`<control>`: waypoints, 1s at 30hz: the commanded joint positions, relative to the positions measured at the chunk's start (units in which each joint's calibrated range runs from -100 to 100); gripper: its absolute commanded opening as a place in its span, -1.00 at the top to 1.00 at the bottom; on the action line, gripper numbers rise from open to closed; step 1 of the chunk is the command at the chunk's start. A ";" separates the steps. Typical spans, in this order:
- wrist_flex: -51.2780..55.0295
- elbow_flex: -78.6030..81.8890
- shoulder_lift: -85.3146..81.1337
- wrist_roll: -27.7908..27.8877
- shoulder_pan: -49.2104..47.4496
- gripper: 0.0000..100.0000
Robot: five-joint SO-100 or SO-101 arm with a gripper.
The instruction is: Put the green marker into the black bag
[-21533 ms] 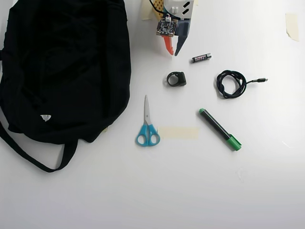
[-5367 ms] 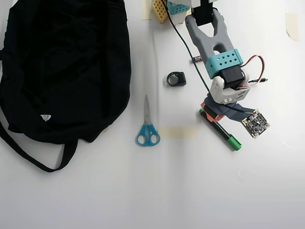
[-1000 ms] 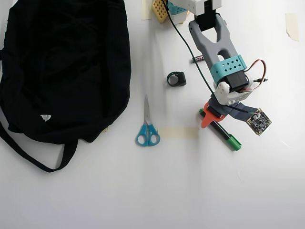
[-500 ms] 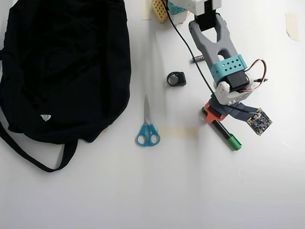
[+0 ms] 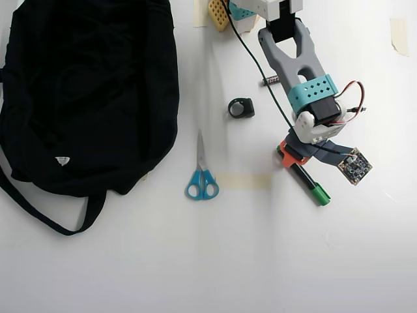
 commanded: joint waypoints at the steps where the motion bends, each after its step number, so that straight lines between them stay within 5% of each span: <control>1: -0.32 -2.75 -0.73 0.05 0.33 0.80; 30: -0.15 -2.84 -0.89 -0.26 0.78 0.95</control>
